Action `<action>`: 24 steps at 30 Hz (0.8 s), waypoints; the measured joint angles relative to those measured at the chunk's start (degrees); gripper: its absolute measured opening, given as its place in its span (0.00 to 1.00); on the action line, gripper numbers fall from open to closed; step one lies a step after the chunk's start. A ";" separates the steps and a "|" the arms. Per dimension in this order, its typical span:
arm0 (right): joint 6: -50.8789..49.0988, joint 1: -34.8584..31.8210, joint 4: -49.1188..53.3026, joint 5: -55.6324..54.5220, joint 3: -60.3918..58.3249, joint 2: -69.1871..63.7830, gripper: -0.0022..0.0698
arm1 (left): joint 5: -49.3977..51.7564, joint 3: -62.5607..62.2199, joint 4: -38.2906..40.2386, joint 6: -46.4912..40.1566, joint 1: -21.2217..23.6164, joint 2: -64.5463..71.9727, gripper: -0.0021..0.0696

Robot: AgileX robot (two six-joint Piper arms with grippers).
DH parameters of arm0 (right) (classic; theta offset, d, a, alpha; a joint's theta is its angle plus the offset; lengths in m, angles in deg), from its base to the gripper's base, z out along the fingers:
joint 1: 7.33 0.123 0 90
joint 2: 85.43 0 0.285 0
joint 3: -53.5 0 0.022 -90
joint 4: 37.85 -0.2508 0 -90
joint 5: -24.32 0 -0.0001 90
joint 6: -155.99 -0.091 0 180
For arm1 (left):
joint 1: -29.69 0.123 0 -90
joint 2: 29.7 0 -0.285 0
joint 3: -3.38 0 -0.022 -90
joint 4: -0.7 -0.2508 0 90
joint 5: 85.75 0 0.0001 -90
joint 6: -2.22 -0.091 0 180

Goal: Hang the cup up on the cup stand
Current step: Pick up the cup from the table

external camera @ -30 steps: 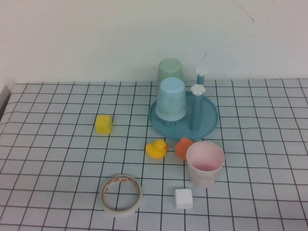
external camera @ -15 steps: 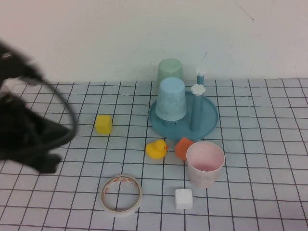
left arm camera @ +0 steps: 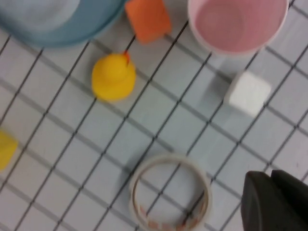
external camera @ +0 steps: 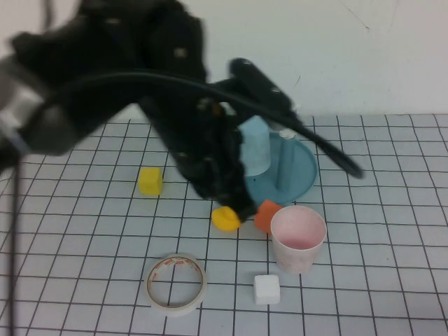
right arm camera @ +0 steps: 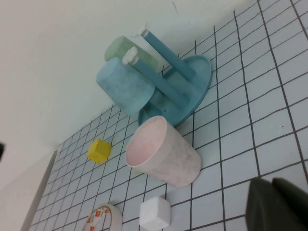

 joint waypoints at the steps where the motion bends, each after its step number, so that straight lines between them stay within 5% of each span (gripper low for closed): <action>1: 0.00 0.00 0.00 0.15 0.00 0.00 0.03 | 0.11 -1.61 -0.27 0.38 -0.89 1.66 0.03; 5: 0.00 0.00 0.00 0.47 0.00 0.00 0.03 | 0.44 -8.58 -0.87 2.11 -4.30 8.62 0.14; 13: 0.17 0.00 0.00 0.59 0.00 0.00 0.03 | 0.49 -18.14 -3.29 16.59 -5.84 20.47 0.69; 24: 2.75 0.00 -0.46 1.04 0.00 0.00 0.03 | 0.49 -19.90 -4.89 24.69 -4.41 29.32 0.78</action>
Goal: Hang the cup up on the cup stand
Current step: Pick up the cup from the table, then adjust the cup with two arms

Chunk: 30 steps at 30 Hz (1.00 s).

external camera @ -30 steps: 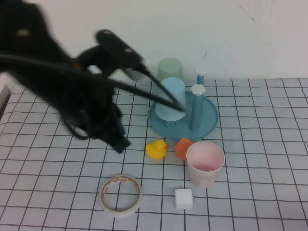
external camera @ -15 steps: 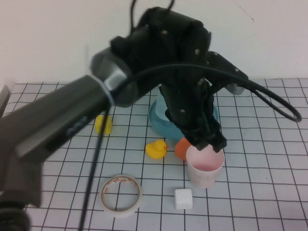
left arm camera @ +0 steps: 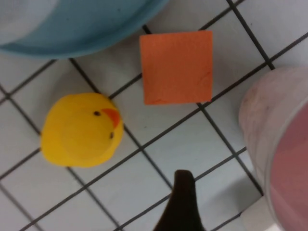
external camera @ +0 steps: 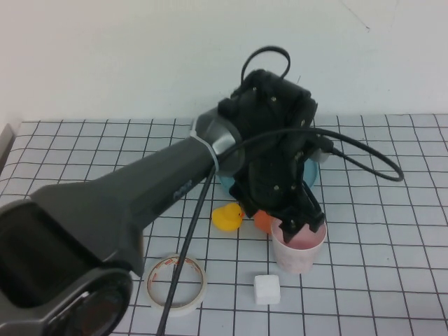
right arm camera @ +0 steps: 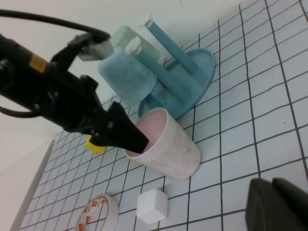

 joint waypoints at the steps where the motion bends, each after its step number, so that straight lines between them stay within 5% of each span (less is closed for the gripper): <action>1: 0.10 0.00 -0.12 0.09 0.00 0.00 0.03 | 0.00 0.00 0.63 0.16 0.09 0.41 0.78; 5: 0.69 0.00 -0.33 0.09 0.00 0.00 0.03 | -1.74 0.00 1.96 1.34 0.22 2.54 0.77; 8: 0.68 0.00 -0.44 0.09 0.00 0.00 0.03 | -2.61 0.00 2.27 1.60 0.22 3.33 0.66; 16: 0.68 0.00 -0.44 0.21 0.00 0.00 0.03 | -2.92 -0.13 0.86 0.81 0.22 3.51 0.10; 23: 0.68 0.00 -0.52 0.55 0.00 0.00 0.03 | -3.52 -0.35 0.90 -2.93 0.22 1.63 0.04; 30: 0.68 0.00 -0.56 0.93 0.00 0.00 0.03 | -5.52 -0.07 -6.96 -6.22 0.22 -9.57 0.04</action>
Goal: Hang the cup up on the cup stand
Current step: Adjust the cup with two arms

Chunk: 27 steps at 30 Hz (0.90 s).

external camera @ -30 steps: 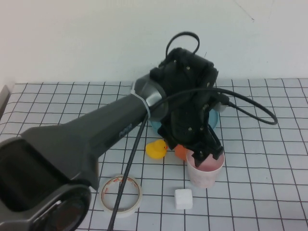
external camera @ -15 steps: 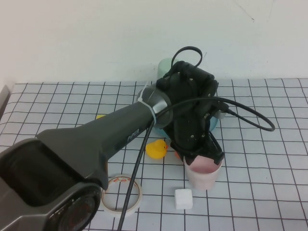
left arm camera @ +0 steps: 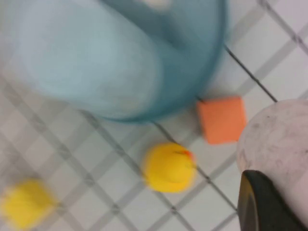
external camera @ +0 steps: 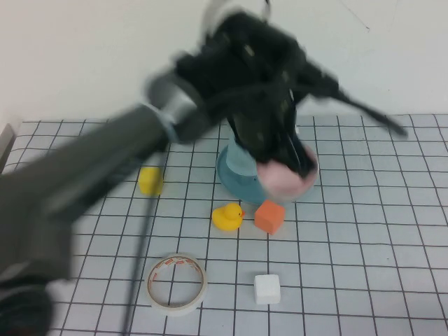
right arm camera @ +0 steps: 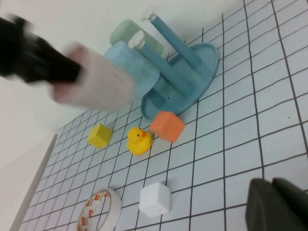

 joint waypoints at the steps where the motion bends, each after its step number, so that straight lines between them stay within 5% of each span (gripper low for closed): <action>1: 0.00 0.00 -0.09 0.08 0.00 0.00 0.03 | -0.76 0.46 -1.00 0.00 0.00 -2.01 0.04; 14: 0.12 0.00 -0.29 0.37 0.00 0.00 0.03 | -35.13 38.07 -4.32 -1.34 0.00 -42.15 0.04; 20: 0.12 0.00 -0.33 0.37 0.00 0.00 0.03 | -57.38 60.20 -10.29 -1.34 0.00 -59.07 0.04; 27: 0.12 0.00 -5.93 3.86 0.00 0.00 0.03 | -70.73 72.01 -17.69 -7.78 0.11 -69.27 0.04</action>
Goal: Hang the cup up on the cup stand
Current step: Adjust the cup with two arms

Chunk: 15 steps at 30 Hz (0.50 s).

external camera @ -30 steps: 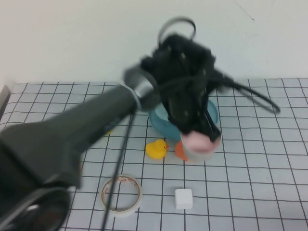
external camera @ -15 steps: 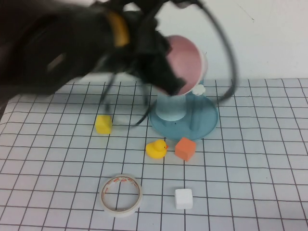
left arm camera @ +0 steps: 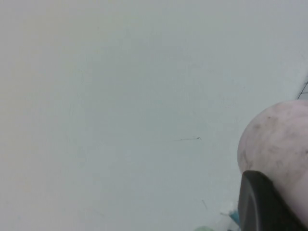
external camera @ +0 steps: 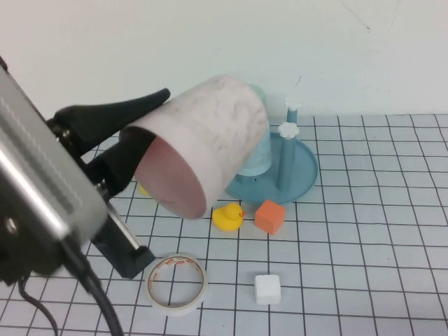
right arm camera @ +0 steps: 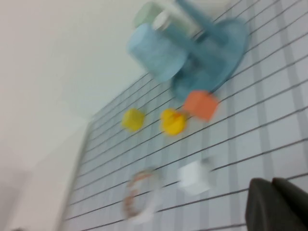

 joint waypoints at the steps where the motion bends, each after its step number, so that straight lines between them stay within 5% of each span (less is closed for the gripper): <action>1: 0.00 0.00 -2.09 1.20 0.00 0.00 0.03 | -0.37 0.33 -0.25 -2.09 0.00 -0.17 0.04; 15: -0.48 0.00 -37.11 11.08 0.00 0.00 0.03 | -14.56 0.68 -1.30 -23.55 0.00 10.51 0.04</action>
